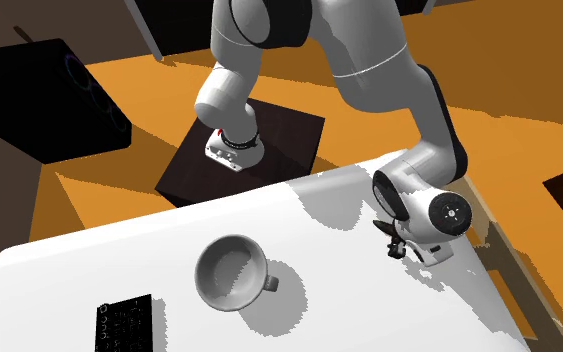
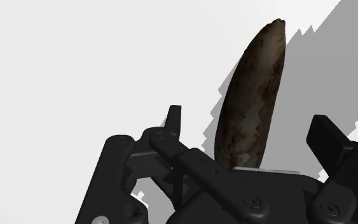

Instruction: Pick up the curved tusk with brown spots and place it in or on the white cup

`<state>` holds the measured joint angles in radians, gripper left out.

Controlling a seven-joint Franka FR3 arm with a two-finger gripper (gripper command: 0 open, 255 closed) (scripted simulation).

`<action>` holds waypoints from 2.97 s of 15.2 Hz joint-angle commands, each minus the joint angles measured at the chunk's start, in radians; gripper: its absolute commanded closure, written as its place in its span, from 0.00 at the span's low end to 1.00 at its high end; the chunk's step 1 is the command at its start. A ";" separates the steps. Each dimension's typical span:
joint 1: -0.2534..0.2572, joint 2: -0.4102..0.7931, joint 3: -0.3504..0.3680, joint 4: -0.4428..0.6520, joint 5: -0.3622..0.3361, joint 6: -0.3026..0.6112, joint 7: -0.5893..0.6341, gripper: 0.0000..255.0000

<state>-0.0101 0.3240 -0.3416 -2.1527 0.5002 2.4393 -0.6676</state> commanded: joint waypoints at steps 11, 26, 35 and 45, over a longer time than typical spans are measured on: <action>0.000 0.000 0.000 0.000 0.000 0.000 0.000 1.00; 0.029 -0.145 -0.045 0.030 -0.128 -0.148 0.113 1.00; 0.036 -0.215 -0.057 0.073 -0.188 -0.247 0.170 1.00; -0.006 -0.362 -0.106 -0.026 -0.266 -0.292 0.131 1.00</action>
<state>-0.0056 -0.0131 -0.4368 -2.1576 0.2466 2.1513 -0.5231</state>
